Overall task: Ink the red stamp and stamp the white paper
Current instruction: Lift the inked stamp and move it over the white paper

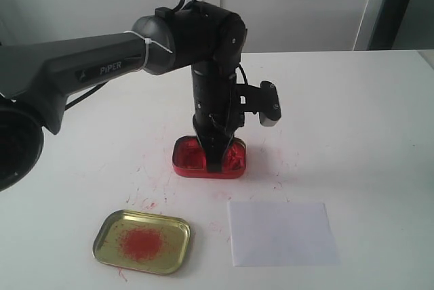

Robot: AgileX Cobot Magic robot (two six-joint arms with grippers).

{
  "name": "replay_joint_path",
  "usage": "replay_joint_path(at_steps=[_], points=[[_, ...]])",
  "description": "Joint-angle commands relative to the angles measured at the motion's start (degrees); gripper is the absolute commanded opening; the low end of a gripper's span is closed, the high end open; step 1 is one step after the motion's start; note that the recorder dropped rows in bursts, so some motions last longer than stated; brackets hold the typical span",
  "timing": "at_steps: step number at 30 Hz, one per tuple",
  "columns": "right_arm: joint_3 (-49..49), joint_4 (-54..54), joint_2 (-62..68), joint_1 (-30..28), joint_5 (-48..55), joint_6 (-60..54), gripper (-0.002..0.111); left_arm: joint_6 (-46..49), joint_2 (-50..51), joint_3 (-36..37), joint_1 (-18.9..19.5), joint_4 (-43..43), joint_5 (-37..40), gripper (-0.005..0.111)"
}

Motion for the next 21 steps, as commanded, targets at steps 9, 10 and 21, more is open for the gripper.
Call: replay_joint_path(at_steps=[9, 10, 21], points=[[0.3, 0.0, -0.3, 0.1, -0.8, -0.2, 0.0, -2.4, -3.8, 0.1, -1.0, -0.1, 3.0, 0.0], [0.3, 0.0, -0.3, 0.1, -0.8, -0.2, 0.0, -2.4, -3.9, 0.1, -1.0, -0.2, 3.4, 0.0], [0.3, 0.0, -0.3, 0.1, -0.8, -0.2, 0.0, -4.7, -3.9, 0.1, -6.2, -0.2, 5.0, 0.0]])
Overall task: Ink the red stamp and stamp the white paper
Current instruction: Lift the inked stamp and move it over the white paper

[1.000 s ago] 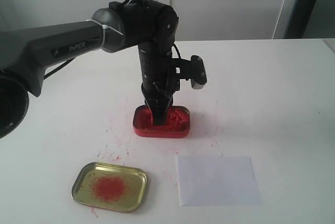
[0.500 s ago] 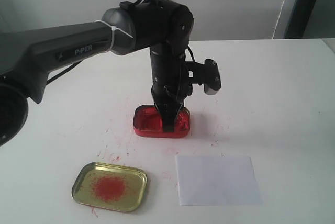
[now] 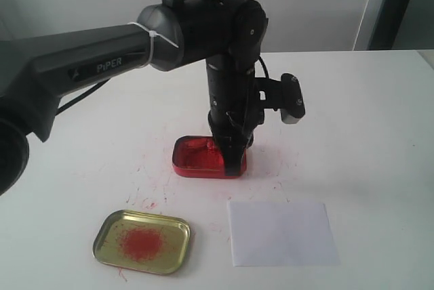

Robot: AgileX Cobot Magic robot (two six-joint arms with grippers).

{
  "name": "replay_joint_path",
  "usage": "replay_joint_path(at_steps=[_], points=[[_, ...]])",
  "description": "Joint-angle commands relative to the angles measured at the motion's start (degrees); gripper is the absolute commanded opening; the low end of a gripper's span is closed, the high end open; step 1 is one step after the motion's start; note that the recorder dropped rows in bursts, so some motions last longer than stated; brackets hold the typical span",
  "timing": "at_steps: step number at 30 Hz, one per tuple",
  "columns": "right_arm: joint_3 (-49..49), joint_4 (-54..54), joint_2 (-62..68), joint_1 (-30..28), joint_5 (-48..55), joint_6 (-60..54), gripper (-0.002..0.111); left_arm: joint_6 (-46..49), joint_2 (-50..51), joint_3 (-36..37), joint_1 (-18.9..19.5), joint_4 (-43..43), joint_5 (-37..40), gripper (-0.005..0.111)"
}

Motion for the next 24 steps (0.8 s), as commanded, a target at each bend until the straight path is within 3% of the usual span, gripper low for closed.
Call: replay_joint_path(at_steps=[1, 18, 24], points=[[0.3, 0.0, -0.3, 0.1, -0.8, -0.2, 0.0, -1.9, -0.9, 0.1, -2.3, -0.7, 4.6, 0.0], [0.3, 0.0, -0.3, 0.1, -0.8, -0.2, 0.0, -11.9, -0.9, 0.1, -5.4, -8.0, 5.4, 0.0], [0.3, 0.0, -0.3, 0.1, -0.8, -0.2, 0.0, -13.4, -1.7, 4.5, -7.1, -7.1, 5.4, 0.0]])
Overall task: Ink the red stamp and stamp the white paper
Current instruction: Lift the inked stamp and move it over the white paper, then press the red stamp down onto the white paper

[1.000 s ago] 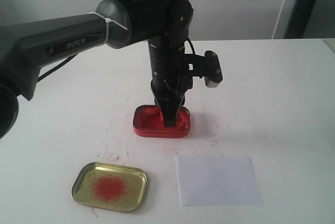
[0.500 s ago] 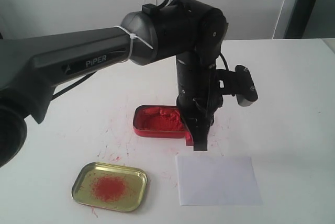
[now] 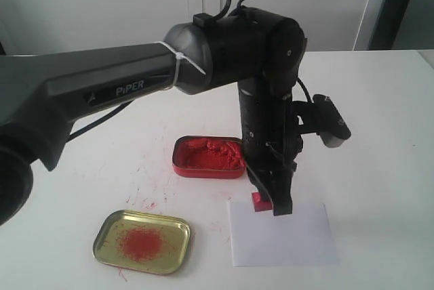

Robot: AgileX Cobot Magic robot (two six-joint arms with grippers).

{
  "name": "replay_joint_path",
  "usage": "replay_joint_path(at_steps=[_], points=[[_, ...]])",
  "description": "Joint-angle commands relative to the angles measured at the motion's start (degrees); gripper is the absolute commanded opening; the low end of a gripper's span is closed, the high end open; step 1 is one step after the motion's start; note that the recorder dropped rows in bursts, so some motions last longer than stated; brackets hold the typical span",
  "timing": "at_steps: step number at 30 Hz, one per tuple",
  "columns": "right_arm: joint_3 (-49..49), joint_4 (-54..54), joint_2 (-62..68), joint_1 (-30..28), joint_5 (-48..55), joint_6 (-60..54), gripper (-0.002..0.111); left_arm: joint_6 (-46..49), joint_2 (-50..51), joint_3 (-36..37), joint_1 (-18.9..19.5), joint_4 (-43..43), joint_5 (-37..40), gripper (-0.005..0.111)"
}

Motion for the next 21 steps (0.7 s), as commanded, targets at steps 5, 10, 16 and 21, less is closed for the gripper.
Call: replay_joint_path(at_steps=[5, 10, 16, 21], points=[[0.3, 0.0, -0.3, 0.1, -0.8, -0.2, 0.0, -3.6, -3.3, 8.1, -2.2, -0.3, 1.6, 0.0], [0.3, 0.0, -0.3, 0.1, -0.8, -0.2, 0.0, -4.7, -5.9, 12.8, -2.3, 0.0, -2.6, 0.0], [0.3, 0.0, -0.3, 0.1, -0.8, -0.2, 0.0, -4.7, -6.2, 14.5, -2.3, 0.0, -4.8, 0.0], [0.3, 0.0, -0.3, 0.1, -0.8, -0.2, 0.0, -4.7, -6.1, 14.5, -2.3, -0.3, -8.2, 0.0]])
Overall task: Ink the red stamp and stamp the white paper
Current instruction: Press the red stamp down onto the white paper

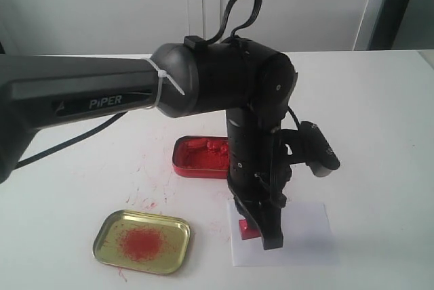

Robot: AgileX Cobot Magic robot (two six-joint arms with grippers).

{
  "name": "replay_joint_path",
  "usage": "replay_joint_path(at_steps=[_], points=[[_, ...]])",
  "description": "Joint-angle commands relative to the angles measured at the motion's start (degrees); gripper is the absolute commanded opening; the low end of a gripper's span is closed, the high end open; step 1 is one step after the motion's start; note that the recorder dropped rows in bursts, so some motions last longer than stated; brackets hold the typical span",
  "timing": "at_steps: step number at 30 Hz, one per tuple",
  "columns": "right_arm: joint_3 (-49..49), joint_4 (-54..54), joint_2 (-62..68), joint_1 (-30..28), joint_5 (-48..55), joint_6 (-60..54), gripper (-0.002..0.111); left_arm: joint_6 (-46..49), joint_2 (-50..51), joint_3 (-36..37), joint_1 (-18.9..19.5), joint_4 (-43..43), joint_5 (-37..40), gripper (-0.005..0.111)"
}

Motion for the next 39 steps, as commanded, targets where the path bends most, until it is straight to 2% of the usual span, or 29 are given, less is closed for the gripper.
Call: replay_joint_path(at_steps=[1, 11, 17, 21, 35, 39], points=[[0.3, 0.0, -0.3, 0.1, -0.8, -0.2, 0.0, -0.5, -0.5, 0.1, -0.4, -0.6, -2.5, 0.0], [0.3, 0.0, -0.3, 0.1, -0.8, -0.2, 0.0, 0.1, -0.4, -0.6, -0.4, -1.1, -2.8, 0.0], [0.3, 0.0, -0.3, 0.1, -0.8, -0.2, 0.0, 0.3, 2.0, -7.2, -0.4, -1.7, 3.7, 0.0], [0.3, 0.0, -0.3, 0.1, -0.8, -0.2, 0.0, 0.3, 4.2, -9.6, -0.4, -1.9, 4.4, 0.0], [0.3, 0.1, -0.3, 0.1, -0.8, -0.2, 0.0, -1.4, 7.0, -9.8, -0.4, -1.3, 2.3, 0.0], [0.3, 0.1, -0.3, 0.1, -0.8, -0.2, 0.0, -3.1, 7.0, -9.8, -0.9, 1.9, 2.3, 0.0]])
